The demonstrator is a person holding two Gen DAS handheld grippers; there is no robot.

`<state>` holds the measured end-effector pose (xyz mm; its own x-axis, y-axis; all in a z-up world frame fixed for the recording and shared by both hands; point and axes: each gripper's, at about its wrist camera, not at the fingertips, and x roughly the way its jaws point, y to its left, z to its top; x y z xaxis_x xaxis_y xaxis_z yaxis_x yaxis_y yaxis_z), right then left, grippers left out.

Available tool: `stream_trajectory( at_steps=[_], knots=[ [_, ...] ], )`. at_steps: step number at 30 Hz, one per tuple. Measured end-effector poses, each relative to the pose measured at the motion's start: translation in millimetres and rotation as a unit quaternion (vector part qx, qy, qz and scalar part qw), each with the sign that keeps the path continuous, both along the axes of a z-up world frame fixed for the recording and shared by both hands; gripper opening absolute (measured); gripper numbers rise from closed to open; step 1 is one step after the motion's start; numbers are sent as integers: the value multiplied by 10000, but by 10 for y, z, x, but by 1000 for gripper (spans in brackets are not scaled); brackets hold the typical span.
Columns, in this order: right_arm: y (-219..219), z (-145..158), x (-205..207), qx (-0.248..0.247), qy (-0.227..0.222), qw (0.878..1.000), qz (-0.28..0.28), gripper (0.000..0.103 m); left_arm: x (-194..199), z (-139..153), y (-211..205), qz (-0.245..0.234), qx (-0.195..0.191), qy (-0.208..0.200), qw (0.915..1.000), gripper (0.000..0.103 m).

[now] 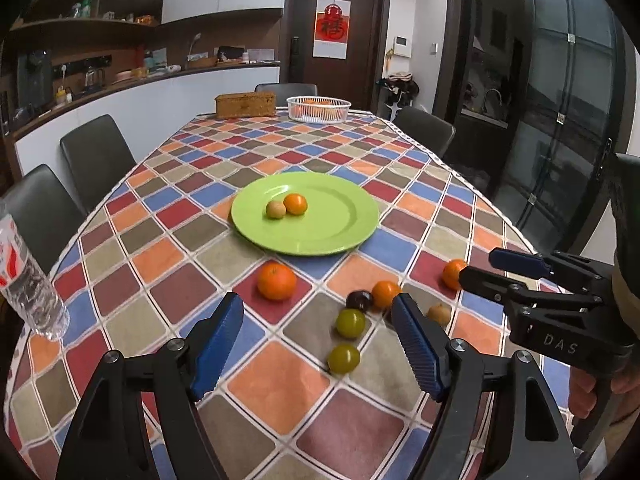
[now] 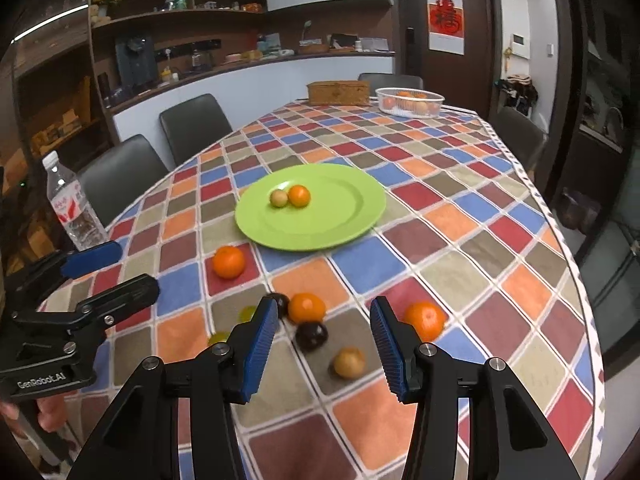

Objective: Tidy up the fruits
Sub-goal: 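Withdraw both tools from the plate back toward the remaining fruits, then grasp a green fruit with the left tool while the right tool grasps a brown fruit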

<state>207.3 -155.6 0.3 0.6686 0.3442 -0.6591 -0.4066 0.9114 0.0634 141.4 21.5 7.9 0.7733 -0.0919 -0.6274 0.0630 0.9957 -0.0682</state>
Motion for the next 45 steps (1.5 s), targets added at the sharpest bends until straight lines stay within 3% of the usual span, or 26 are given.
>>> stream_trajectory(
  at_steps=[5, 18, 22, 24, 33, 45],
  knots=[
    [-39, -107, -93, -168, -50, 9998, -20, 49, -70, -136, -52, -58, 69, 56, 9999, 76],
    [-126, -482, -183, -224, 363, 9991, -24, 49, -37, -544, -187, -327, 115, 530, 9980, 74],
    [-122, -578, -123, -234, 483, 9986, -9, 49, 41, -619, -193, -378, 106, 638, 9972, 67],
    [-120, -609, -86, -209, 533, 9984, -21, 49, 87, -653, -190, -416, 64, 709, 9966, 58],
    [-84, -705, 68, -166, 678, 9976, -30, 49, 264, -769, -211, -442, -39, 936, 9946, 43],
    [-27, -782, 201, -219, 727, 9971, -26, 36, 358, -809, -222, -440, -151, 1064, 9932, 31]
  ],
)
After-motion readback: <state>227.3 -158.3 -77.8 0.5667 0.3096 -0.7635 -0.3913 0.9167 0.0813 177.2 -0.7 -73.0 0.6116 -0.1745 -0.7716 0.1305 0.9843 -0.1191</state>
